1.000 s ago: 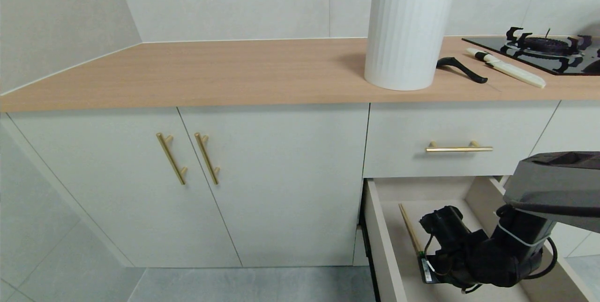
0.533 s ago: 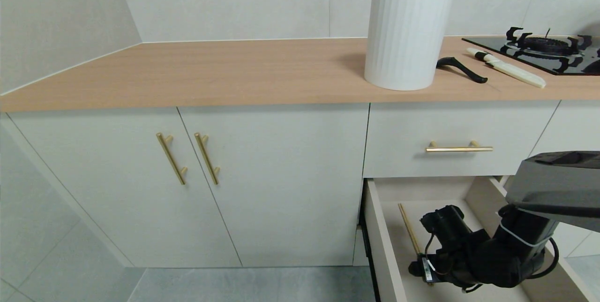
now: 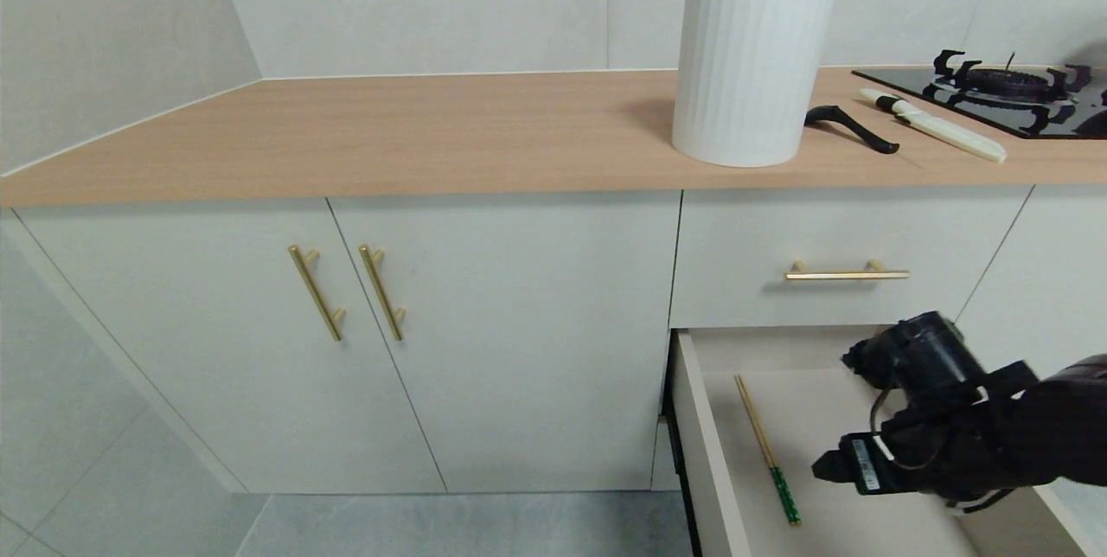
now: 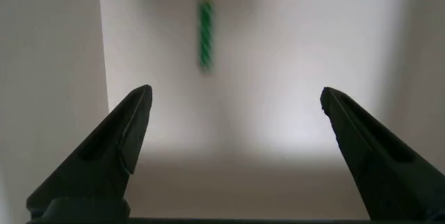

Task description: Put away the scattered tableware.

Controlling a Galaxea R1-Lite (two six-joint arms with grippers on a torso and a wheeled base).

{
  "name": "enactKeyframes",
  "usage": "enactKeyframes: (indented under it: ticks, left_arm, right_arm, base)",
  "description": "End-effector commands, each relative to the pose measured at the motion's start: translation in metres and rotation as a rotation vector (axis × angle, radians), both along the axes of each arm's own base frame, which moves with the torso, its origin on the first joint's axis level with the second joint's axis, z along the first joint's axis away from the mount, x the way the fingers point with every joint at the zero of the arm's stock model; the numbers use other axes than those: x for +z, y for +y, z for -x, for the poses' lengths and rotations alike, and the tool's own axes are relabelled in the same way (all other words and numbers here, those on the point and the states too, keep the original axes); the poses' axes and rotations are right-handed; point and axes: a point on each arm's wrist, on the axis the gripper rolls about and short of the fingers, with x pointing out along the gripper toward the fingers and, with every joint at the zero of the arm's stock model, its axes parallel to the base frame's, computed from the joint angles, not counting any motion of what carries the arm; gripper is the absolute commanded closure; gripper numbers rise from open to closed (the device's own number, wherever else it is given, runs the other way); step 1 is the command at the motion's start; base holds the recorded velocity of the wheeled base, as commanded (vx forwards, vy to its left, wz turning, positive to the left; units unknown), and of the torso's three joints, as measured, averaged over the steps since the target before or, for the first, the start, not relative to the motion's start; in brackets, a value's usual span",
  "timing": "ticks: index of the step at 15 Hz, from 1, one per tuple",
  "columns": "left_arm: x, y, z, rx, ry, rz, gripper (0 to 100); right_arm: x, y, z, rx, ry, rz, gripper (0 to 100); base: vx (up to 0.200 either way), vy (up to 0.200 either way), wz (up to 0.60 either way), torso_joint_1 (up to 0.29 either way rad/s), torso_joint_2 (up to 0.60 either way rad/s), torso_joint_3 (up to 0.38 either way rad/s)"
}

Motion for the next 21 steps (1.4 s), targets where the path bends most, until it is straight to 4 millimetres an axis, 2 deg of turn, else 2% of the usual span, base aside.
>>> enactKeyframes:
  ticks: [1,4,6,10,13,21]
  left_arm:
    - [0.0,0.0,0.0,0.001,0.0,0.0,0]
    - [0.0,0.0,0.0,0.001,0.0,0.0,0]
    - [0.0,0.0,0.0,0.001,0.0,0.0,0]
    - [0.0,0.0,0.0,0.001,0.0,0.0,0]
    - [0.0,0.0,0.0,0.001,0.0,0.0,0]
    - [0.0,0.0,0.0,0.001,0.0,0.0,0]
  right_arm:
    - [0.1,-0.031,0.033,-0.053,-0.203,-0.082,0]
    - [0.119,-0.055,0.049,-0.033,-0.271,-0.061,0]
    - [0.121,-0.059,0.05,-0.045,-0.282,-0.056,0]
    - [0.12,-0.058,0.05,-0.038,-0.279,-0.06,0]
    - [0.12,-0.058,0.05,-0.038,-0.279,-0.06,0]
    - [0.116,-0.057,0.049,-0.029,-0.262,-0.058,0]
  base:
    - [0.0,0.0,0.0,0.0,0.0,0.0]
    - [0.0,0.0,0.0,0.0,0.0,0.0]
    - [0.0,0.0,0.0,0.0,0.0,0.0]
    - [0.0,0.0,0.0,0.0,0.0,0.0]
    - [0.0,0.0,0.0,0.051,-0.14,-0.188]
    - [0.0,0.0,0.0,0.144,-0.47,-0.302]
